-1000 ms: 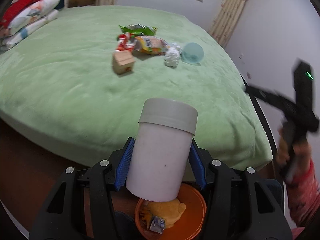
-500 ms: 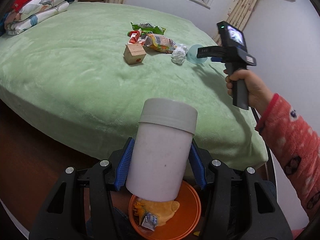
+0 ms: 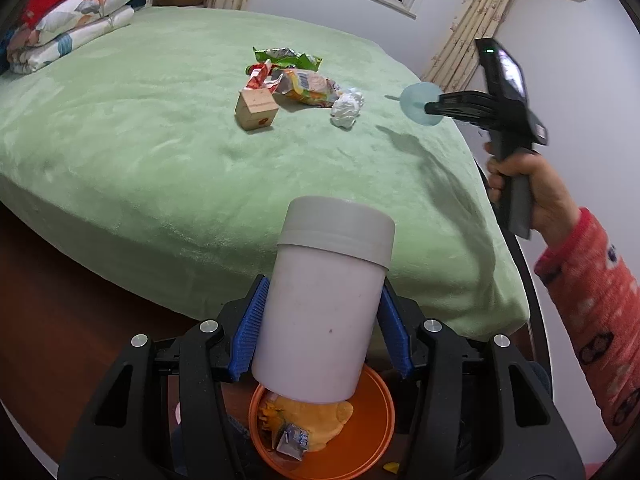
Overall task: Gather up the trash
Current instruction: 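Carry the beige cup toward the bucket with the left tool while the right tool grasps the clear blue bowl, then lower the beige cup and blue bowl into the orange bucket and release both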
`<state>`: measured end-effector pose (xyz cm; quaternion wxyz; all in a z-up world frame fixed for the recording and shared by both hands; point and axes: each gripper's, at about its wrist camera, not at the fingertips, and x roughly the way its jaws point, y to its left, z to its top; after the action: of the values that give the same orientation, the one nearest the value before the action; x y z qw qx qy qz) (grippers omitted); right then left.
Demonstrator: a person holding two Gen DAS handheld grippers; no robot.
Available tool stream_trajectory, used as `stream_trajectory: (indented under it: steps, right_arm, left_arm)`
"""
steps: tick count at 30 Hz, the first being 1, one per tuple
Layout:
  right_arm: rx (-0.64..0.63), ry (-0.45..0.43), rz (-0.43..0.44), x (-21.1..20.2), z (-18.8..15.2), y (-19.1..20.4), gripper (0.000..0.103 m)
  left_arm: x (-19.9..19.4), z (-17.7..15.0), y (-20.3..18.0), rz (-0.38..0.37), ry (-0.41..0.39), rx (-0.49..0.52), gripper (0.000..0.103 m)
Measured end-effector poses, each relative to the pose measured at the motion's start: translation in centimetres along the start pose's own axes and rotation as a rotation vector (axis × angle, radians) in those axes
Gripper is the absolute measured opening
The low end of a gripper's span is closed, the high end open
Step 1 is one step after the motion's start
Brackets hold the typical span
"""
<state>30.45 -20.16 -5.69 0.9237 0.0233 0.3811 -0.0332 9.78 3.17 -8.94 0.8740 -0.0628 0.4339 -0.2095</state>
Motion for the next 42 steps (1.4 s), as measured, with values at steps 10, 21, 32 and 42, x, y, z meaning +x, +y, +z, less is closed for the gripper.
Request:
stream_trajectory:
  steps: [10,21,32,42]
  right_arm:
    - [-0.096,-0.126,0.099,-11.4,-5.0,0.8,0.003]
    - [-0.214,-0.236,0.224,-22.2,-11.9,3.3,0.003]
    - [-0.233,-0.118,0.315,-23.2,-20.1,4.2,0.004]
    - [-0.222,0.134,0.32,-16.7,-27.4,4.8,0.004]
  left_arm:
    - [-1.7,-0.5,-2.2,0.008,-0.016,0.037,0.052]
    - [-3.2,-1.7,-3.7,0.024,-0.025,0.063,0.052]
    - [-2.8,-5.8,-3.3,0.041,0.047,0.062,0.052]
    - [3.9,-12.6,-2.2,0.038,0.279,0.001,0.052]
